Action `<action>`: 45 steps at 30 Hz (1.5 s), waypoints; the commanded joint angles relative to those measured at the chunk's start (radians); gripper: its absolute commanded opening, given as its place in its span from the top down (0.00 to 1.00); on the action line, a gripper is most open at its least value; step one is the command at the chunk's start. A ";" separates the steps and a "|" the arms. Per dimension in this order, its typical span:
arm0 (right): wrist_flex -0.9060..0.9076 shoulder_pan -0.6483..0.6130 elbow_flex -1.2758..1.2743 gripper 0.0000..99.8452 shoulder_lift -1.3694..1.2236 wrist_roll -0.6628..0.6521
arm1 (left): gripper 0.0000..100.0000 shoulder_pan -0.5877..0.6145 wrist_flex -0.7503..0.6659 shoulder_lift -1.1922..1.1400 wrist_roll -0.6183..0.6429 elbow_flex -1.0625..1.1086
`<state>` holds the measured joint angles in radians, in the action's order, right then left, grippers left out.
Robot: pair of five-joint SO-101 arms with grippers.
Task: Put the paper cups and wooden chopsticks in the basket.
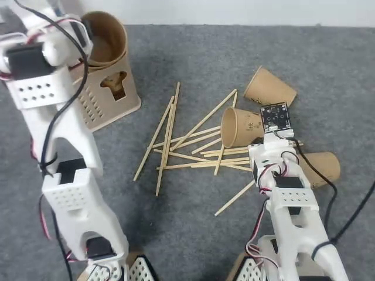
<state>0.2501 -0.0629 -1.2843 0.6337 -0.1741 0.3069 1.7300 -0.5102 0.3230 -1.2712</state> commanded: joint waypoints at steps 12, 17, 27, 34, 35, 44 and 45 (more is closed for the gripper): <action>-0.021 -0.007 0.008 0.99 0.021 -0.011 | 0.78 0.051 -0.178 -0.123 -0.025 -0.010; -0.021 -0.012 0.008 0.99 0.021 -0.011 | 0.78 0.055 -0.255 -0.129 -0.026 -0.007; -0.021 -0.019 0.008 0.99 0.021 -0.011 | 0.78 0.052 -0.282 -0.132 -0.028 0.064; -0.021 -0.019 0.008 0.99 0.021 -0.011 | 0.78 0.038 -0.278 -0.130 -0.026 0.205; -0.021 -0.019 0.008 0.99 0.021 -0.011 | 0.78 0.037 -0.278 -0.130 -0.028 0.216; -0.021 -0.021 0.008 0.99 0.021 -0.011 | 0.78 0.031 -0.328 -0.132 -0.028 0.351; -0.021 -0.021 0.008 0.99 0.021 -0.011 | 0.78 0.031 -0.341 -0.132 -0.028 0.380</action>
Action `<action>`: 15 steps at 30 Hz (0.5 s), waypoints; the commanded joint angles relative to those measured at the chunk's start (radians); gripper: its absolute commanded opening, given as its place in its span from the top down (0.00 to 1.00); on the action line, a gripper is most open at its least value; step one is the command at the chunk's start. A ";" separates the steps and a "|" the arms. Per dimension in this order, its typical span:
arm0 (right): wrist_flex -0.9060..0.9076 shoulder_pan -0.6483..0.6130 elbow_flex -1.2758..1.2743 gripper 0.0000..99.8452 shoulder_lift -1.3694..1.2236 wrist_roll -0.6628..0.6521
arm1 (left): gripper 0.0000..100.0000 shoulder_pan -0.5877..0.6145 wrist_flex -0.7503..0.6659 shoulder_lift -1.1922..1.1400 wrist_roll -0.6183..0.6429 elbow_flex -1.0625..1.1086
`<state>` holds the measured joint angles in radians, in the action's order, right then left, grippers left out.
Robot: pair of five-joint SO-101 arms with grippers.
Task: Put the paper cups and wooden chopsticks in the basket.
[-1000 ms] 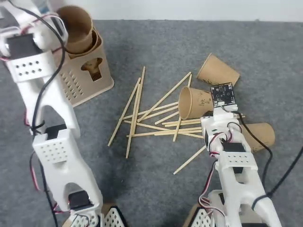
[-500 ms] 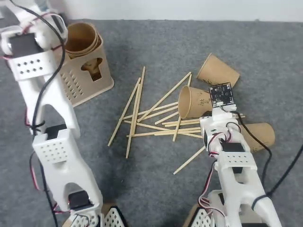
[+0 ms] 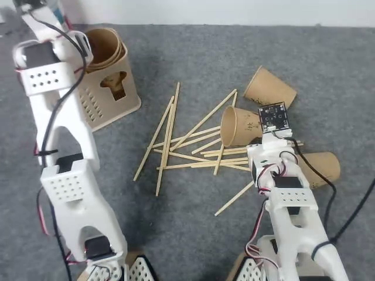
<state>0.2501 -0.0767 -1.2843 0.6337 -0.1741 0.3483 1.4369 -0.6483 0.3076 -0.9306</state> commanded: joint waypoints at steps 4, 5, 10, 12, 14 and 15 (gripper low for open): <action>-0.021 -0.007 0.008 0.99 0.021 -0.011 | 0.78 -0.006 -0.091 0.015 -0.012 0.119; -0.021 -0.007 0.008 0.99 0.021 -0.011 | 0.78 -0.003 -0.091 0.017 -0.012 0.117; -0.021 -0.007 0.008 0.99 0.021 -0.011 | 0.78 -0.011 -0.044 0.018 -0.012 0.028; -0.021 -0.007 0.008 0.99 0.021 -0.011 | 0.78 -0.025 0.012 0.018 -0.012 -0.071; -0.021 -0.007 0.008 0.99 0.021 -0.011 | 0.78 -0.034 0.097 0.018 -0.012 -0.217; -0.021 -0.007 0.008 0.99 0.021 -0.011 | 0.77 -0.037 0.138 0.018 -0.012 -0.297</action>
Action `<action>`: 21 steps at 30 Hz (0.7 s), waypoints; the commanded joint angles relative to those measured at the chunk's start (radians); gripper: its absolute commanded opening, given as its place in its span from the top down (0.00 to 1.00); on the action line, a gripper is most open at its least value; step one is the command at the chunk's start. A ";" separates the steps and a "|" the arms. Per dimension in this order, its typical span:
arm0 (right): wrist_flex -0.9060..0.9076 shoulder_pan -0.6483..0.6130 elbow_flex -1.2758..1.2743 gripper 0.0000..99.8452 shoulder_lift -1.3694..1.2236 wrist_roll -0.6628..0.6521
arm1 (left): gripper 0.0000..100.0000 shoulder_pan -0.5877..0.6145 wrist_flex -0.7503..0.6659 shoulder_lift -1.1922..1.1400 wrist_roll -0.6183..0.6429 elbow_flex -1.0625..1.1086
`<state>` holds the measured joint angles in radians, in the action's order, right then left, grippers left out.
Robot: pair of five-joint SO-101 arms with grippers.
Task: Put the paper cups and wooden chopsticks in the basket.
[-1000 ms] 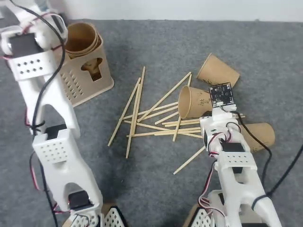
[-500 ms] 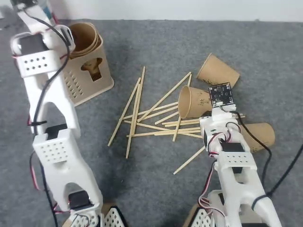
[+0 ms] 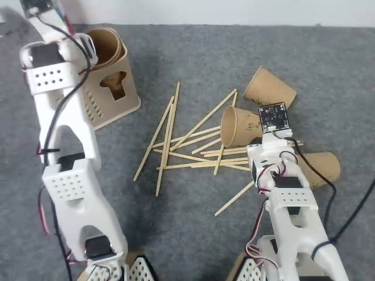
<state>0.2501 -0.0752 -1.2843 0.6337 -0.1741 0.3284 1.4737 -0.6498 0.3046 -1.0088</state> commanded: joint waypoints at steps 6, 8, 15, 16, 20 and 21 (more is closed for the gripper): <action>-0.021 -0.008 0.008 0.99 0.021 -0.011 | 0.77 -0.012 0.279 0.017 -0.124 -0.572; -0.021 -0.008 0.008 0.99 0.021 -0.011 | 0.78 0.017 0.287 0.021 -0.166 -0.581; -0.021 -0.008 0.008 0.99 0.021 -0.011 | 0.78 0.282 0.285 0.084 -0.245 -0.489; -0.021 -0.008 0.008 0.99 0.021 -0.011 | 0.78 0.308 0.285 0.101 -0.273 -0.440; -0.021 -0.010 0.008 0.99 0.021 -0.011 | 0.78 0.374 0.285 0.210 -0.370 -0.180; -0.021 -0.010 0.008 0.99 0.021 -0.011 | 0.78 0.381 0.285 0.250 -0.390 -0.107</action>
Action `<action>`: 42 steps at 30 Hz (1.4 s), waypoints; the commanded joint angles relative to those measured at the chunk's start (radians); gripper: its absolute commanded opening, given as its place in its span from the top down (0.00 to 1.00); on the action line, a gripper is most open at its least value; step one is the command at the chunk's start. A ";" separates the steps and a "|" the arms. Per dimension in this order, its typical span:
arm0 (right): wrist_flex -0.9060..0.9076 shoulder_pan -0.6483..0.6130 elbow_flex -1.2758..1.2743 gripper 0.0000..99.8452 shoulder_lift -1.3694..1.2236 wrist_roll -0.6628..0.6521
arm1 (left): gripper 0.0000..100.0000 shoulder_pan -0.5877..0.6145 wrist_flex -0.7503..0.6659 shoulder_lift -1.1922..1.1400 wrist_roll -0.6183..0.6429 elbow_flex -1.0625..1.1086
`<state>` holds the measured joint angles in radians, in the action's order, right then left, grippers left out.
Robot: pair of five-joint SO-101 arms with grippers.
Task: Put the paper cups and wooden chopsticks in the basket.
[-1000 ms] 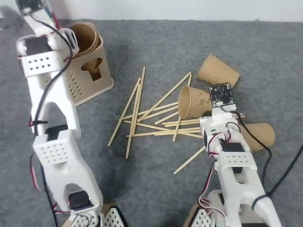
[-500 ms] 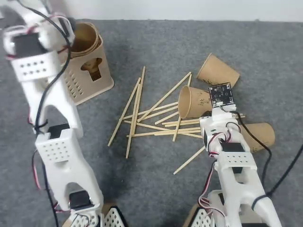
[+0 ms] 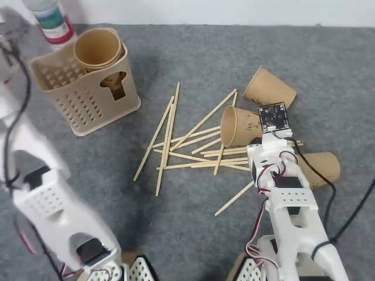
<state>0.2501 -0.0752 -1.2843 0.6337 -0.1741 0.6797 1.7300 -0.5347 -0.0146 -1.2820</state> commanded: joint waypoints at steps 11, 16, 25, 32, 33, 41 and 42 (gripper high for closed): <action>-0.016 -0.010 0.008 0.99 0.021 -0.011 | 0.77 -0.017 -0.035 0.901 -0.203 1.210; -0.013 -0.010 0.008 0.99 0.021 -0.011 | 0.77 -0.009 -0.256 1.137 -0.201 1.684; 0.002 -0.002 -0.015 0.99 0.065 -0.011 | 0.77 -0.055 -0.681 1.464 -0.198 2.272; 0.237 0.047 -0.008 0.99 0.360 -0.012 | 0.77 -0.135 -1.008 1.491 -0.097 2.571; 0.272 0.061 -0.008 0.99 0.423 -0.012 | 0.77 -0.158 -1.045 1.491 -0.066 2.605; 0.604 0.168 -0.006 0.99 0.860 -0.186 | 0.77 -0.206 -1.106 1.494 -0.023 2.677; 0.653 0.174 -0.006 0.99 0.900 -0.203 | 0.77 -0.206 -1.106 1.493 -0.023 2.680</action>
<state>0.7841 0.0736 -1.3057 1.4009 -0.3000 0.4787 0.6467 0.9413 -0.0591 1.3986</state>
